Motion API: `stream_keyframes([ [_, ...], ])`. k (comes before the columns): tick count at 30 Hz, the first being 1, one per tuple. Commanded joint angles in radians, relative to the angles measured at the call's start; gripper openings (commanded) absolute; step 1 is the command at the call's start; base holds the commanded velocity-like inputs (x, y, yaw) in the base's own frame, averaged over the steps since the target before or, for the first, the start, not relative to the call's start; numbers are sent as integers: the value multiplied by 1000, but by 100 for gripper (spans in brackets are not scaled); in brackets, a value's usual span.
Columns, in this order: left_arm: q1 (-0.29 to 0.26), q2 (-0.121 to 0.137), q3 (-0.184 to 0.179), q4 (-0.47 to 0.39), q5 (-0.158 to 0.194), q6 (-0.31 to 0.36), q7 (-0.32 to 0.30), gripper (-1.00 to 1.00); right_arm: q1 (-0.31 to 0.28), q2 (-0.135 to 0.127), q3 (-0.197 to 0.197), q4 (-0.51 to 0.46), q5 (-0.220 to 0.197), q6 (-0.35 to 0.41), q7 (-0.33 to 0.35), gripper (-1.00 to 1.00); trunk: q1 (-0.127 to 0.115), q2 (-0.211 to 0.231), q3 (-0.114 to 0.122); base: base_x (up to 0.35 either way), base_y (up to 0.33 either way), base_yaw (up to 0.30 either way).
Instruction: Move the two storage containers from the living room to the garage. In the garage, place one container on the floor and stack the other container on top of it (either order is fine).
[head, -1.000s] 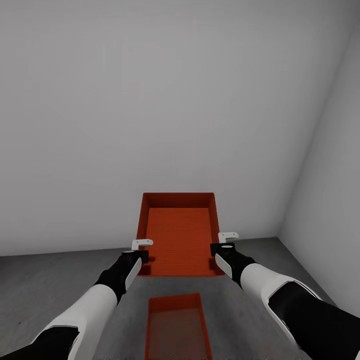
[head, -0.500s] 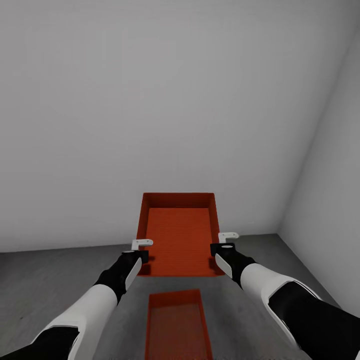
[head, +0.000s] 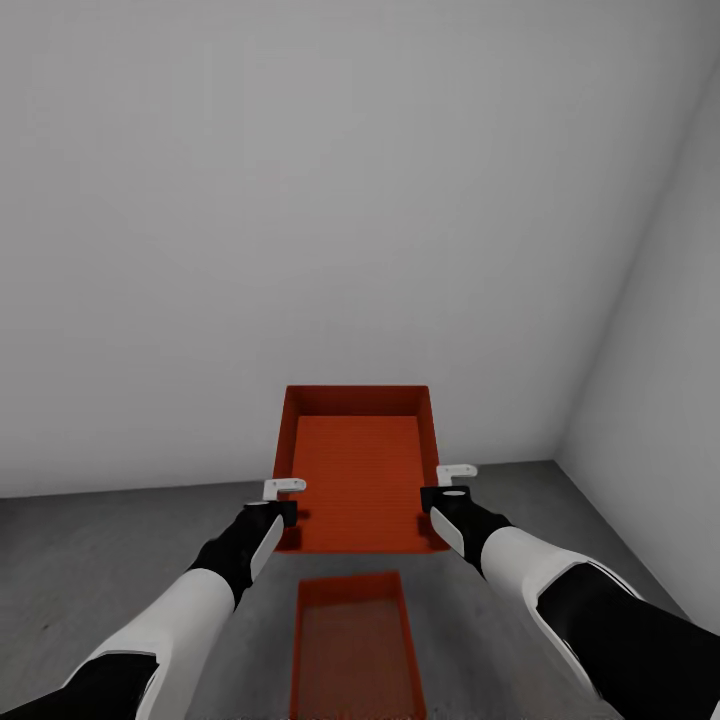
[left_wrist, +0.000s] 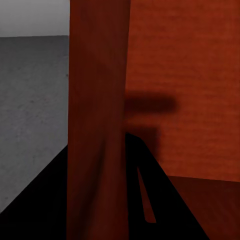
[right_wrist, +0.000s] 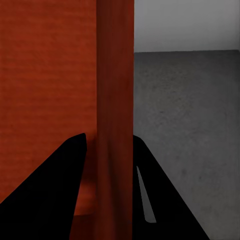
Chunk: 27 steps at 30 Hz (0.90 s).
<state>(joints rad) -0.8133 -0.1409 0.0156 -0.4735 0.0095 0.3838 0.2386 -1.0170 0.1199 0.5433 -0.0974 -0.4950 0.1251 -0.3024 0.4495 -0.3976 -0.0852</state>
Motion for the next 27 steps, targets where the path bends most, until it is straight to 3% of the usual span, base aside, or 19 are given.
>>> stream_keyframes([
  [1,-1,-2,0,-25,0,4,5,-100,0,0,55,1,-22,7,-4,-100,1,-3,-4,0,0,0],
  [27,-1,-2,-1,-23,0,4,5,-100,0,0,55,1,-22,7,-4,-100,1,-3,-45,0,0,0],
])
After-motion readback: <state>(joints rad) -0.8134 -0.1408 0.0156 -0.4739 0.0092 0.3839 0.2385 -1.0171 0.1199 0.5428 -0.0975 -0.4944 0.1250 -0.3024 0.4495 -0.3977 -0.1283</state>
